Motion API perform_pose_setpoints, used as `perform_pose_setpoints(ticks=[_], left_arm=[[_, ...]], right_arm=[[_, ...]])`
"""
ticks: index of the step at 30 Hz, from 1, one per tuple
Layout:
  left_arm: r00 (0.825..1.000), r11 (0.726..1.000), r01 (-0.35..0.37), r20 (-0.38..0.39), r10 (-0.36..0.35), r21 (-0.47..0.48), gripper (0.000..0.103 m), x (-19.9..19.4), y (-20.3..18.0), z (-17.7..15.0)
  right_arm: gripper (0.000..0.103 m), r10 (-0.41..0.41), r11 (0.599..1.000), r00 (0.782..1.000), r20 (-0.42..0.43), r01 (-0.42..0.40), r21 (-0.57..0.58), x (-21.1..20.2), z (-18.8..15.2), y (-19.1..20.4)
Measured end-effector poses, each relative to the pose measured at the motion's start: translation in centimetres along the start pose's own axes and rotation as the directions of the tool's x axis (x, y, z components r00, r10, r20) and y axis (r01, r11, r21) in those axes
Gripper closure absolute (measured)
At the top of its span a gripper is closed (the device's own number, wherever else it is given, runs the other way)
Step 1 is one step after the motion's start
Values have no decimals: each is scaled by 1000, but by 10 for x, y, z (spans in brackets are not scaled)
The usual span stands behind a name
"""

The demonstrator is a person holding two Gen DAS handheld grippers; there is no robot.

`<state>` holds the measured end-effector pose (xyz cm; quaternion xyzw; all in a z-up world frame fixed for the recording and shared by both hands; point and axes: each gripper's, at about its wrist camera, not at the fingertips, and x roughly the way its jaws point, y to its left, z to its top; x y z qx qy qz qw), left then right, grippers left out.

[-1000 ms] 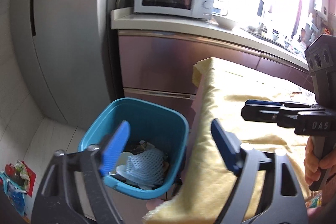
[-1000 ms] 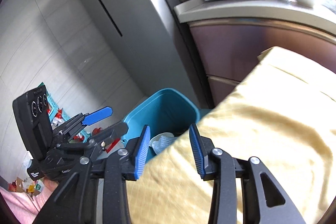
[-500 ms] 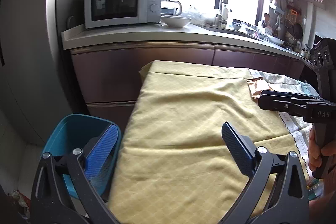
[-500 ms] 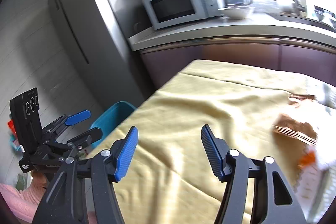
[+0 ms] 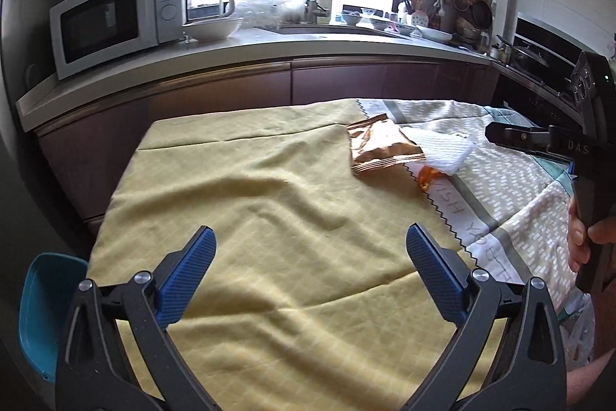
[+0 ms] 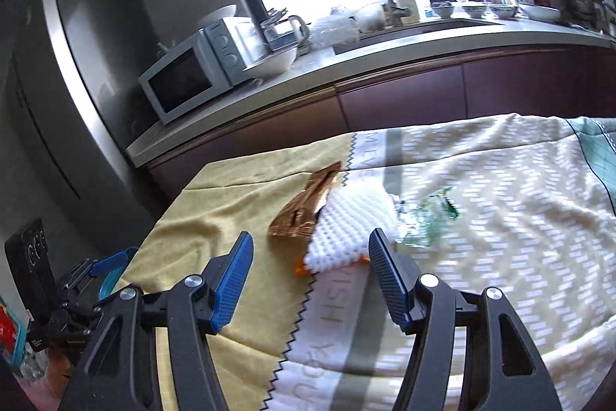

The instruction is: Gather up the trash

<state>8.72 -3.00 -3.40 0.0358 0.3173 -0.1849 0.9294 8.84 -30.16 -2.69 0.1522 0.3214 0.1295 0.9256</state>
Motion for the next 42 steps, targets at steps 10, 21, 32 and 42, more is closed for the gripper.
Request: perform_pose_setpoints(ticks=[10, 21, 32, 42], left_arm=[[997, 993, 75, -35, -72, 92, 8, 39, -55, 20], [983, 984, 162, -99, -155, 78, 20, 71, -76, 36], [929, 942, 334, -171, -329, 2, 36, 114, -111, 56], [867, 903, 402, -252, -429, -153, 81, 157, -110, 57]], right_arm=[[43, 5, 994, 997, -72, 3, 111, 38, 4, -46], [52, 41, 984, 997, -73, -27, 178, 40, 5, -66], [59, 112, 958, 992, -57, -92, 272, 51, 14, -88], [77, 175, 922, 983, -59, -142, 359, 67, 18, -104]])
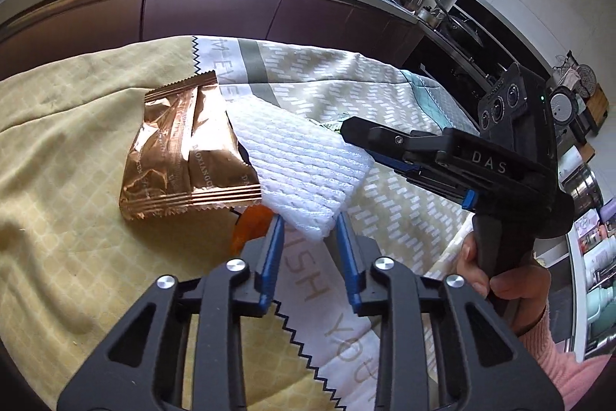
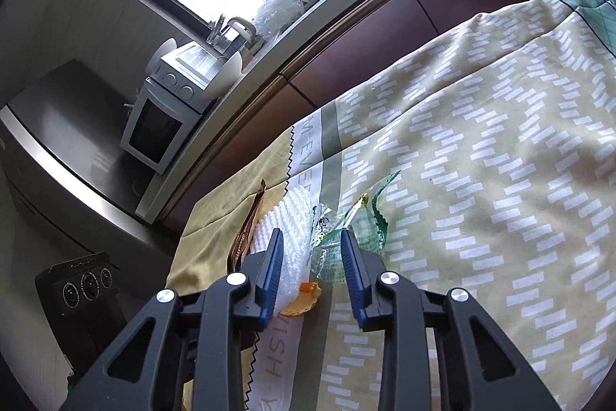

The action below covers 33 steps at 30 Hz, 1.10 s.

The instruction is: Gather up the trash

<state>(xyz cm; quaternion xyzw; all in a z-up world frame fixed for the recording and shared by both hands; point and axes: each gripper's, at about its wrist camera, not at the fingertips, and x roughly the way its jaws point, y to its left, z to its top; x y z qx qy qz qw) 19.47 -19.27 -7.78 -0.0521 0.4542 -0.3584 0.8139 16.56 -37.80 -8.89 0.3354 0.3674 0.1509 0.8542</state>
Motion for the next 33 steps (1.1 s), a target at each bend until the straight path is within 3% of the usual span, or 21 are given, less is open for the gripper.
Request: perform_pose_setpoints(ticks=[3, 6, 12, 20, 23, 29, 33], left_arm=[[1000, 1000, 19, 9, -19, -7, 93, 0, 1, 1], [999, 1000, 22, 24, -22, -5, 95, -6, -1, 0], [998, 997, 8, 66, -13, 76, 96, -26, -17, -7], [994, 980, -2, 107, -19, 197, 96, -72, -34, -39], [994, 981, 4, 108, -25, 194, 96, -87, -30, -54], [994, 979, 53, 86, -71, 198, 96, -107, -14, -86], [996, 979, 61, 53, -73, 193, 96, -111, -5, -108]], right_arm=[[92, 7, 1000, 1000, -4, -7, 1, 0, -1, -2], [98, 9, 1000, 1000, 4, -9, -7, -3, -3, -2], [100, 10, 1000, 999, 35, -9, -27, -17, -6, 0], [100, 15, 998, 999, 50, -13, -59, -38, -14, 6], [98, -18, 999, 998, 64, 21, -50, -39, -13, 3], [75, -91, 995, 991, 94, 94, -21, -36, -2, -10], [74, -91, 995, 991, 101, 95, -38, -37, -1, -5]])
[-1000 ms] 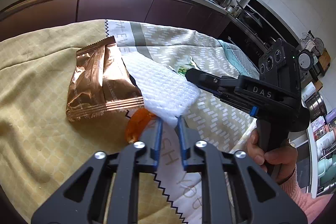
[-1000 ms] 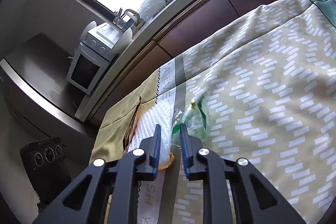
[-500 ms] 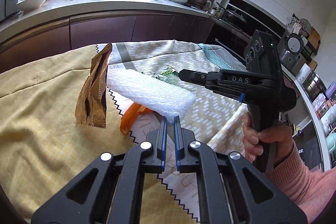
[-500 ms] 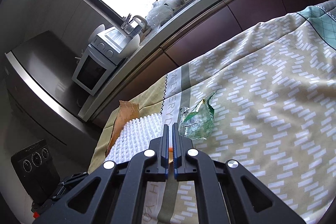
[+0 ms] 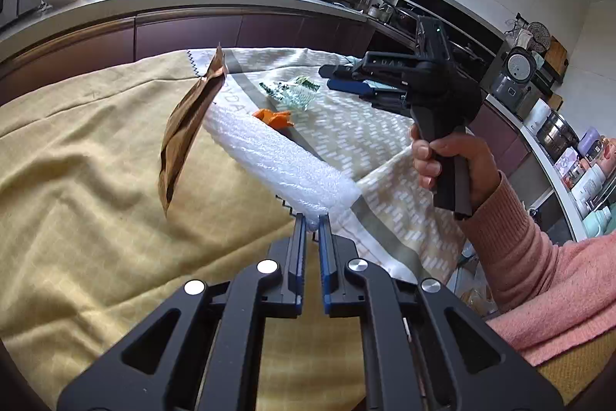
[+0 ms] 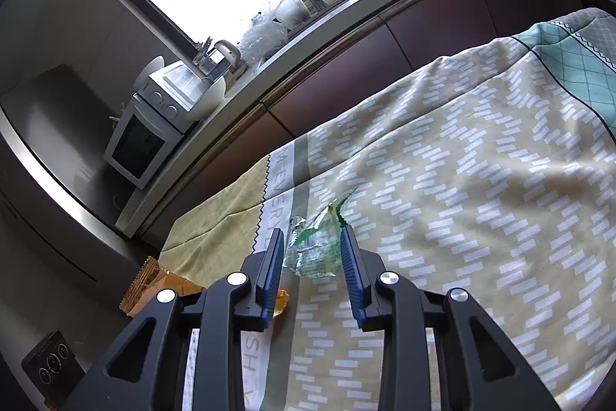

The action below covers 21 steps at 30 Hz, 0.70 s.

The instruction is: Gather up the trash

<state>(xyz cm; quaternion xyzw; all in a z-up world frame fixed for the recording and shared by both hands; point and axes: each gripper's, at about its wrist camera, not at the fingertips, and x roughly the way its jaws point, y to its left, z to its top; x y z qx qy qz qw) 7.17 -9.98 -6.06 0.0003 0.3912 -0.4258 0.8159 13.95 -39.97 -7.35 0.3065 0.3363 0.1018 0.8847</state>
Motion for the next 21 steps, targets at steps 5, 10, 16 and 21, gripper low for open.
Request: perform_pose_setpoints(ticks=[5, 10, 16, 21], left_arm=[[1000, 999, 28, 2, -28, -19, 96, -11, 4, -19], [1000, 1000, 27, -15, -28, -12, 96, -19, 1, -33], [1000, 999, 13, -19, -13, -43, 96, -32, 6, -50], [1000, 998, -4, -13, 3, -70, 96, -43, 14, -60]], right_arm=[[74, 64, 995, 997, -50, -68, -69, 1, -14, 25], [67, 186, 974, 972, -145, -202, -105, 9, -35, 52], [64, 242, 960, 944, -225, -267, -87, 22, -51, 68], [62, 242, 957, 924, -297, -278, -85, 33, -70, 78]])
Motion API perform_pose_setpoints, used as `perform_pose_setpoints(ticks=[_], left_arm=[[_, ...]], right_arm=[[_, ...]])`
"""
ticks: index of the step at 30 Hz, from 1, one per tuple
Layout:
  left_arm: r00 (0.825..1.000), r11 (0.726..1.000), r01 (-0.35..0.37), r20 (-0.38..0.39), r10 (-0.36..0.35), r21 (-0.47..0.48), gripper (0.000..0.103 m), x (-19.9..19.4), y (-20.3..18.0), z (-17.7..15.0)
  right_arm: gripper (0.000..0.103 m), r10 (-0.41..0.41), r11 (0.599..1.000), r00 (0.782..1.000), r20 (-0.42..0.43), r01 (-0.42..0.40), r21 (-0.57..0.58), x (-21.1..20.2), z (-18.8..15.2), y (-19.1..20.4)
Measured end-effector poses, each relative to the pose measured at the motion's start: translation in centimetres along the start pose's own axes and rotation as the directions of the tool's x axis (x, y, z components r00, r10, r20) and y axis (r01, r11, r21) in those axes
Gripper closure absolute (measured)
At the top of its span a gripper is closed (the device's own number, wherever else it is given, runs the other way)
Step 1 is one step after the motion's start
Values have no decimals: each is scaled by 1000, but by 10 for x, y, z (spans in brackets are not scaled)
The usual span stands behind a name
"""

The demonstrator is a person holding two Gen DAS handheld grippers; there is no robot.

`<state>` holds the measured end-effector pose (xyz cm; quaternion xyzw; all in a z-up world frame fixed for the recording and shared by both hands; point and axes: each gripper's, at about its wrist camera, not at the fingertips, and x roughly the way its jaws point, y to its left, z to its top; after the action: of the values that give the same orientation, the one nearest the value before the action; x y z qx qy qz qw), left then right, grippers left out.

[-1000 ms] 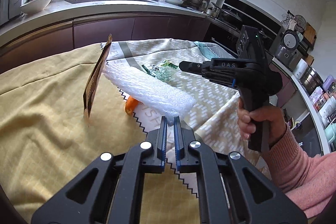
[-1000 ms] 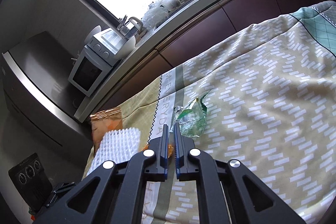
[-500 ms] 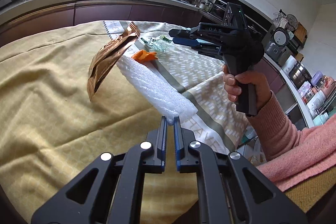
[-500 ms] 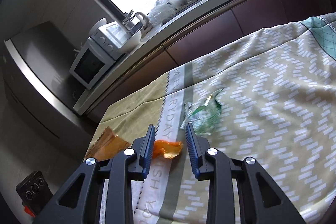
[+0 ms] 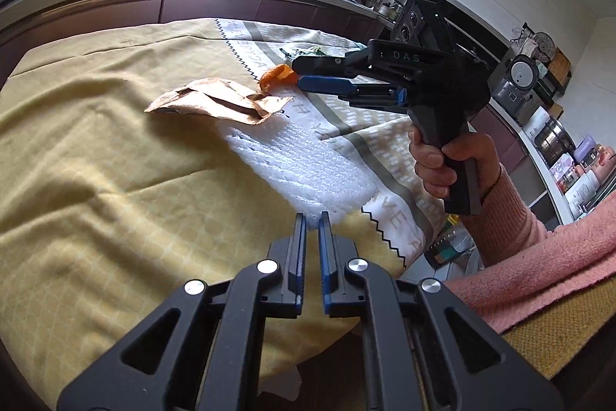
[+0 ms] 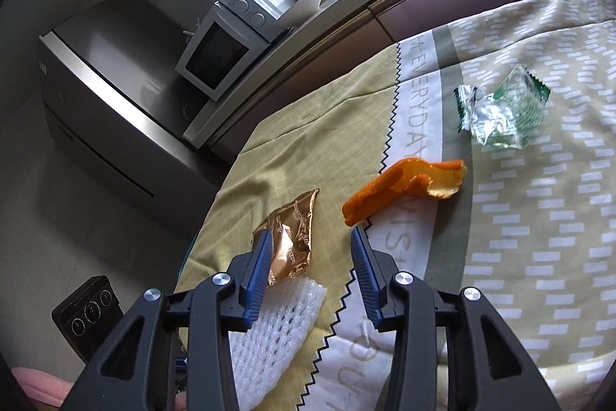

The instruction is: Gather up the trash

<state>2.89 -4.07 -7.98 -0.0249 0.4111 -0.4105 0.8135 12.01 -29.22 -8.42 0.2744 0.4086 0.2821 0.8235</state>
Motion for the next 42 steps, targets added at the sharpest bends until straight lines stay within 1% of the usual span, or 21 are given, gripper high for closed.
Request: perform_pose_setpoints(ticks=[6, 9, 11, 12, 13, 14, 15, 16, 17, 19, 21, 23, 25, 26, 28, 30, 31, 32, 36, 40, 42], left_arm=[[999, 999, -33, 1, 33, -12, 96, -6, 8, -5], [999, 998, -51, 3, 51, -30, 95, -9, 14, -9], [998, 997, -63, 4, 64, -41, 95, -12, 18, -12], [998, 997, -69, 4, 69, -45, 94, -14, 19, -13], [997, 996, -74, 7, 75, -48, 91, -16, 21, -14], [996, 995, -82, 13, 83, -51, 83, -19, 22, -15], [995, 994, -91, 21, 93, -56, 70, -21, 23, -15], [995, 994, -93, 29, 95, -59, 63, -24, 24, -16], [995, 994, -90, 39, 92, -63, 59, -27, 25, -15], [997, 995, -59, 55, 63, -75, 55, -32, 28, -16], [997, 996, -37, 66, 42, -84, 47, -34, 30, -15], [998, 996, -30, 59, 35, -85, 45, -28, 29, -12], [998, 995, -43, 37, 46, -86, 46, -17, 28, -6], [999, 995, -45, 21, 47, -90, 49, -11, 29, -6], [999, 995, -45, -11, 45, -92, 62, 0, 28, -4], [997, 994, -66, -43, 62, -90, 79, 9, 27, -5], [997, 993, -72, -43, 69, -90, 80, 10, 27, -6], [997, 993, -72, -35, 69, -94, 89, 9, 27, -6], [994, 988, -110, 5, 111, -104, 92, -5, 29, -9], [988, 984, -130, 63, 139, -122, 92, -34, 34, -13], [982, 979, -153, 94, 167, -138, 92, -52, 38, -15]], right_arm=[[57, 43, 999, 996, -77, -41, 32, 23, -11, 7], [56, 64, 998, 992, -107, -61, 29, 35, -13, 13], [58, 66, 998, 991, -117, -63, 32, 42, -13, 16], [63, 66, 998, 990, -122, -63, 26, 45, -13, 18], [73, 72, 997, 990, -125, -69, 27, 47, -12, 19], [78, 74, 997, 990, -124, -70, 33, 49, -12, 18], [88, 75, 997, 989, -128, -72, 33, 51, -13, 19], [92, 73, 997, 989, -128, -69, 31, 51, -13, 20], [93, 73, 997, 990, -120, -70, 28, 50, -13, 20], [96, 78, 997, 992, -99, -77, 16, 46, -13, 22], [97, 78, 997, 993, -89, -77, 15, 44, -12, 23], [98, 82, 997, 993, -84, -81, 16, 44, -11, 24], [98, 85, 996, 993, -81, -84, 14, 44, -10, 26], [98, 89, 996, 993, -79, -89, 13, 44, -10, 27], [99, 91, 996, 993, -75, -90, 14, 43, -10, 28], [99, 94, 996, 993, -71, -93, 15, 42, -9, 29], [99, 92, 996, 993, -68, -91, 12, 42, -9, 31], [99, 93, 996, 993, -66, -93, 10, 41, -8, 32], [99, 106, 994, 993, -50, -106, -6, 41, -5, 41], [99, 139, 989, 989, -41, -140, -40, 48, 2, 62], [99, 157, 986, 987, -46, -159, -58, 54, 6, 74]])
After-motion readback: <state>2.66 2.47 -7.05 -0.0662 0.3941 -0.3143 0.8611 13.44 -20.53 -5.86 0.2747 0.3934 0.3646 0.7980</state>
